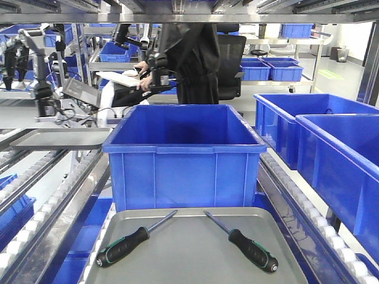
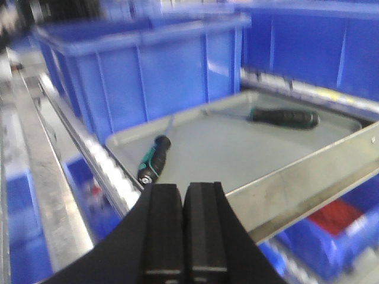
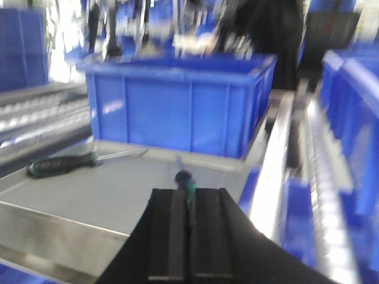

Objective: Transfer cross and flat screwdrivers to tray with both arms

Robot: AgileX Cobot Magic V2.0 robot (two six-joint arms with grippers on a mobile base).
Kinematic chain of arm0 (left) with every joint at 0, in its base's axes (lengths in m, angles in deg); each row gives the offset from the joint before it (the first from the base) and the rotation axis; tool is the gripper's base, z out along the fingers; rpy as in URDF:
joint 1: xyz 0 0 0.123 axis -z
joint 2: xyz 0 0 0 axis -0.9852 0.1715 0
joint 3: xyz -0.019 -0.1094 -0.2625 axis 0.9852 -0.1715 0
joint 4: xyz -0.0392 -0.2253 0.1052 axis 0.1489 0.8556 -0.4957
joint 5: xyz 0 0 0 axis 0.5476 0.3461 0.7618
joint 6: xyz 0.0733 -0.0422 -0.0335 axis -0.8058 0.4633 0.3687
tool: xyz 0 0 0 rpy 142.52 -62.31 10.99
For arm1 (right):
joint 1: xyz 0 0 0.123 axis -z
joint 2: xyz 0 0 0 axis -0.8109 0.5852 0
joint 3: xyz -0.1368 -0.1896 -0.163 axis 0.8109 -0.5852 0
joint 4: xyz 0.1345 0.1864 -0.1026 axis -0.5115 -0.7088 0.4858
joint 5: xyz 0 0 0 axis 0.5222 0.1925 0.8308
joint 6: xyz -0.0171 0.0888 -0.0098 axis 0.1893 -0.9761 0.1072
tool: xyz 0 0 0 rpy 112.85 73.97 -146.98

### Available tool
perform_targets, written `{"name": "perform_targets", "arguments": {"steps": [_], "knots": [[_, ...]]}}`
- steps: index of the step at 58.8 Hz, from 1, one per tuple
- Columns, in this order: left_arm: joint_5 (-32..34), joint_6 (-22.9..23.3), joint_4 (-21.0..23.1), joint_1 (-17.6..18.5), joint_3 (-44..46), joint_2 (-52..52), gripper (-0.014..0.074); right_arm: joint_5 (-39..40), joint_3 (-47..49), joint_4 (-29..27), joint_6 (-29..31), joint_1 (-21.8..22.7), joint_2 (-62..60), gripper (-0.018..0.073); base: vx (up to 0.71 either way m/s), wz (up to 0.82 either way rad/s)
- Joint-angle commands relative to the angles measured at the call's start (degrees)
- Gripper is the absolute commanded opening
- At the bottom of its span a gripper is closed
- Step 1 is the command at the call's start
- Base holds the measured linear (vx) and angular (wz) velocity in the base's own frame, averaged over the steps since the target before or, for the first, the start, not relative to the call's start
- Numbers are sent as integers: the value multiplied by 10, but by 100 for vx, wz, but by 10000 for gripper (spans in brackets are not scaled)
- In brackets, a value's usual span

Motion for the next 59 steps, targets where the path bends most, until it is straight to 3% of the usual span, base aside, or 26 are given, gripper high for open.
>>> {"name": "perform_targets", "arguments": {"steps": [1, 41, 44, 48, 59], "knots": [[88, 2, 5, 3, -28, -43, 2, 82, -22, 6, 2, 2, -40, -9, 0, 0], [59, -1, 5, 3, -57, -61, 3, 79, -33, 4, 0, 2, -58, -8, 0, 0], [67, -10, -16, 0, -64, -62, 3, 79, -33, 4, 0, 2, -58, -8, 0, 0], [95, -18, -65, -27, -85, -70, 3, 79, -33, 4, 0, 2, -58, -8, 0, 0], [194, 12, -70, -157, -198, -132, 3, 79, -33, 4, 0, 2, -58, -8, 0, 0]]}}
